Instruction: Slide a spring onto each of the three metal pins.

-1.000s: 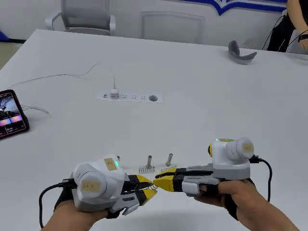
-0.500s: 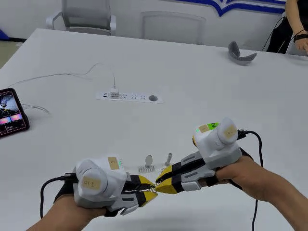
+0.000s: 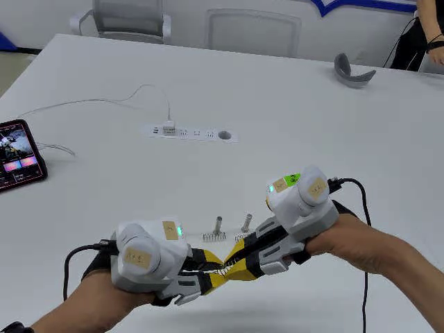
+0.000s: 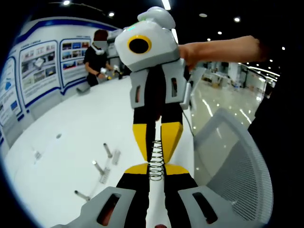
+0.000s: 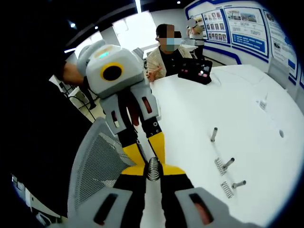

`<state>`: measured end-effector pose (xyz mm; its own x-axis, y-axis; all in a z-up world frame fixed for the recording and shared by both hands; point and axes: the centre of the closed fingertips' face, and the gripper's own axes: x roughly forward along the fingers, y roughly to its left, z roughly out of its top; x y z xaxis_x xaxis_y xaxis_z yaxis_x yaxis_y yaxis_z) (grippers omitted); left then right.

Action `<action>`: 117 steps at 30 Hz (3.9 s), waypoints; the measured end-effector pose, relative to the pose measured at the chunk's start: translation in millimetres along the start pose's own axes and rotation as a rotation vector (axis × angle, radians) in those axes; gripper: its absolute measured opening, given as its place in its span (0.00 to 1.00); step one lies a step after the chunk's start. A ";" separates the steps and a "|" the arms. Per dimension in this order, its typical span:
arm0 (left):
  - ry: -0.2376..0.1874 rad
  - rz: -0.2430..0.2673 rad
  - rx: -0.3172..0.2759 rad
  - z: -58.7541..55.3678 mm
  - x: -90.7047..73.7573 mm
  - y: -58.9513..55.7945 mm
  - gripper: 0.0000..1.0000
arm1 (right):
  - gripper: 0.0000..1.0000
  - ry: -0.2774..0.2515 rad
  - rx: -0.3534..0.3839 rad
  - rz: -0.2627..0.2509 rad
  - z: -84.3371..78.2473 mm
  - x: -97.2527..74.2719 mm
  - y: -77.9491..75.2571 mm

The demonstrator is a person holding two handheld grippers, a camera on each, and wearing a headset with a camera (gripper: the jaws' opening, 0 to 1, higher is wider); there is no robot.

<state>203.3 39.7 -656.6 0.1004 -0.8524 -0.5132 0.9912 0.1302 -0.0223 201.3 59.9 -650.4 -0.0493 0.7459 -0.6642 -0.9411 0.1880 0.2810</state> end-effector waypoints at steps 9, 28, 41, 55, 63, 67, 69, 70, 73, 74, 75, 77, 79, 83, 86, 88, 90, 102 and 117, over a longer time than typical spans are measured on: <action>-0.015 -0.007 -0.042 -5.4 1.8 -3.2 0.10 | 0.12 0.014 -0.004 0.007 -5.6 1.8 1.6; -0.027 0.083 -0.163 -34.4 -17.0 12.4 0.17 | 0.12 0.017 0.017 -0.018 -8.9 4.5 -9.8; -0.017 0.213 -0.237 -61.0 -42.6 40.7 0.23 | 0.12 0.045 0.032 -0.073 -10.8 11.2 -33.8; -0.005 0.326 -0.321 -88.3 -69.6 65.6 0.36 | 0.12 0.107 0.018 -0.124 -6.5 19.2 -66.8; 0.000 0.377 -0.358 -101.1 -82.0 75.3 0.42 | 0.12 0.127 0.013 -0.129 1.6 22.8 -81.4; 0.001 0.400 -0.380 -107.3 -87.8 79.7 0.45 | 0.12 0.140 0.007 -0.131 4.2 25.5 -88.9; 0.003 0.409 -0.386 -109.6 -90.1 80.8 0.46 | 0.12 0.146 0.003 -0.132 5.2 26.6 -93.7; 0.004 0.412 -0.390 -110.9 -90.8 81.5 0.47 | 0.12 0.149 0.003 -0.132 5.8 27.0 -95.5; 0.006 0.424 -0.401 -115.2 -93.9 83.2 0.49 | 0.12 0.159 -0.006 -0.138 8.0 28.4 -101.7; 0.008 0.430 -0.406 -117.0 -95.4 83.8 0.49 | 0.12 0.165 -0.009 -0.140 8.5 29.1 -104.8; 0.010 0.432 -0.410 -118.3 -96.2 84.0 0.51 | 0.12 0.169 -0.011 -0.143 8.8 29.7 -107.0; 0.014 0.440 -0.416 -121.2 -98.9 84.9 0.53 | 0.12 0.176 -0.017 -0.148 10.2 30.5 -112.0; 0.013 0.449 -0.426 -124.1 -102.0 86.9 0.54 | 0.12 0.181 -0.020 -0.157 11.6 31.5 -117.9; 0.018 0.465 -0.443 -129.4 -106.5 89.9 0.57 | 0.12 0.192 -0.031 -0.164 13.7 34.8 -127.0; 0.014 0.478 -0.461 -131.5 -109.7 91.4 0.60 | 0.12 0.201 -0.041 -0.165 15.9 38.1 -133.2; 0.012 0.483 -0.467 -132.7 -111.1 92.2 0.61 | 0.12 0.203 -0.045 -0.166 17.3 39.9 -136.4; 0.007 0.492 -0.486 -135.3 -113.3 94.0 0.63 | 0.12 0.209 -0.045 -0.164 18.3 42.4 -140.3; 0.009 0.510 -0.533 -144.5 -120.6 95.1 0.71 | 0.12 0.233 -0.065 -0.151 25.8 55.1 -155.7; 0.001 0.499 -0.544 -145.6 -123.6 94.6 0.72 | 0.12 0.253 -0.095 -0.128 35.7 72.9 -157.4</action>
<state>272.1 231.1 -720.2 0.5277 -0.6259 -0.5743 0.6449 0.7352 -0.2088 357.8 107.5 -718.3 0.0013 0.5344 -0.8452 -0.9714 0.2012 0.1258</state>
